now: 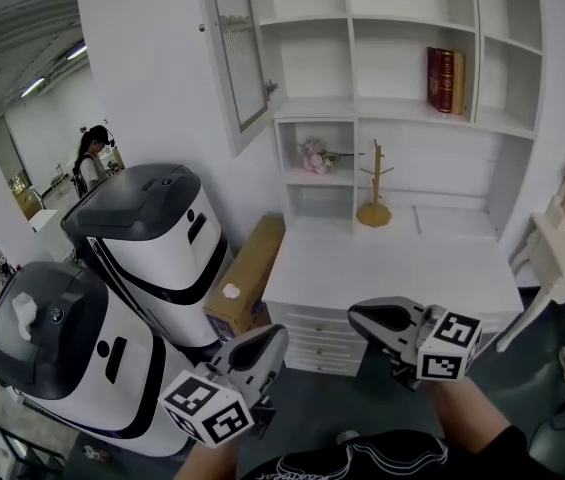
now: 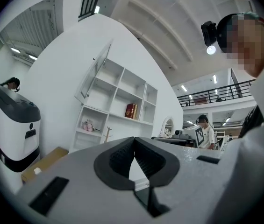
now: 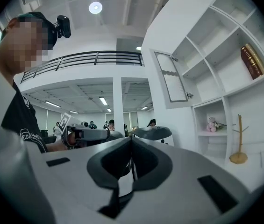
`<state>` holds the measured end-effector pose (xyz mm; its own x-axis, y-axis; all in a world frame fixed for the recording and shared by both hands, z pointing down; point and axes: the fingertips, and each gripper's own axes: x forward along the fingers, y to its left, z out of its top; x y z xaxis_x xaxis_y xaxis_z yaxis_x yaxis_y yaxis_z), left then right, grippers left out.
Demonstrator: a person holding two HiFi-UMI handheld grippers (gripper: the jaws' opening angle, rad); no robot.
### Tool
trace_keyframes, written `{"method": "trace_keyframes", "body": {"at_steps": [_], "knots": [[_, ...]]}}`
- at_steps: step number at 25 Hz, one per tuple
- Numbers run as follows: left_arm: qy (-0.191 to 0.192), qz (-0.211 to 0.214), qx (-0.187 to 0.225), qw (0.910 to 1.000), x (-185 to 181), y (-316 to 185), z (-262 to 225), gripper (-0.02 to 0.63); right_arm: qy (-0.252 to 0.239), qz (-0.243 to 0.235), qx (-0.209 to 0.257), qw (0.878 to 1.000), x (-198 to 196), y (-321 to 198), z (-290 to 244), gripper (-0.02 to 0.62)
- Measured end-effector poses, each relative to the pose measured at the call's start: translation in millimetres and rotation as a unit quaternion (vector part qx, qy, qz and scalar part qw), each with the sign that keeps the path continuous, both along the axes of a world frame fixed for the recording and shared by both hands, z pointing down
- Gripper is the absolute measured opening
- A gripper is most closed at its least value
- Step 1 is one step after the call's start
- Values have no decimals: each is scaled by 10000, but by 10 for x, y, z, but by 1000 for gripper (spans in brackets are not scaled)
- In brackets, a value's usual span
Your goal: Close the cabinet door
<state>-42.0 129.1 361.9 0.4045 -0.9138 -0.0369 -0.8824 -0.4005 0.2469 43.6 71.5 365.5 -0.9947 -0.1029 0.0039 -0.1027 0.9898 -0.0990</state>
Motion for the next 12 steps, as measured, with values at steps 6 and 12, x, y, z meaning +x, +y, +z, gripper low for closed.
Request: {"method": "trace_keyframes", "body": {"at_steps": [6, 12], "knots": [[-2, 176, 166, 9997, -132, -385, -21, 3, -122, -87, 84, 9999, -221, -360, -1, 6], [29, 29, 221, 9997, -457, -1037, -66, 3, -176, -149, 74, 9997, -497, -1113, -34, 6]]}}
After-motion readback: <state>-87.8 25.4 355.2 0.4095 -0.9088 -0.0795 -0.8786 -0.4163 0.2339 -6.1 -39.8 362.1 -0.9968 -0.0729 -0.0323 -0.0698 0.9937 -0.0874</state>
